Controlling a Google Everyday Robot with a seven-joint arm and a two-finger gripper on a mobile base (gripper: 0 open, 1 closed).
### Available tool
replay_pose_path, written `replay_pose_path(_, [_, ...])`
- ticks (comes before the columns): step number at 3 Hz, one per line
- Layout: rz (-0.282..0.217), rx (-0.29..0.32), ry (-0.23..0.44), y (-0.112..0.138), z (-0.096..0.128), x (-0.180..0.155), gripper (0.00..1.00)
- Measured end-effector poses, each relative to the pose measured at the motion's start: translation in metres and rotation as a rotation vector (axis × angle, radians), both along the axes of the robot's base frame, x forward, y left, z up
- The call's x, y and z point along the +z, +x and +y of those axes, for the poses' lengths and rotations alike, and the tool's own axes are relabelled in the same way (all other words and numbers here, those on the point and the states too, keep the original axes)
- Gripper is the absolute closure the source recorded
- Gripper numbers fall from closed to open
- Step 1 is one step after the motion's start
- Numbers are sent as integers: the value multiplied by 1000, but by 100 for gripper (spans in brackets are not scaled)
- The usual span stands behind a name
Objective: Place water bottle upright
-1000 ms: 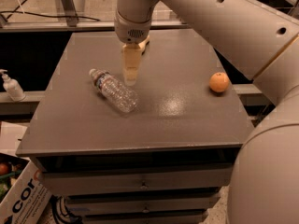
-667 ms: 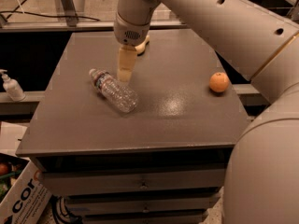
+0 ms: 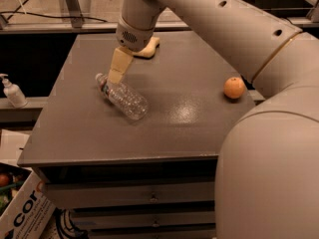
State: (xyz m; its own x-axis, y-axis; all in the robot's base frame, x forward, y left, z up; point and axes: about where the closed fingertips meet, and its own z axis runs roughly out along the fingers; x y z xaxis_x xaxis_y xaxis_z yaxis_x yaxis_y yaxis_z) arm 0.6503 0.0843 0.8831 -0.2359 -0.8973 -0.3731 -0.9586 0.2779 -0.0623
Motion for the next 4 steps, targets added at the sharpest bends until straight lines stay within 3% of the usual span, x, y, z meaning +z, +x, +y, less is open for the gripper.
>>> replay_pose_path(1, [60, -137, 19, 13, 12, -1, 0])
replay_pose_path(2, [100, -237, 6, 23, 26, 2, 0])
replay_pose_path(4, [139, -359, -8, 10, 54, 9, 0])
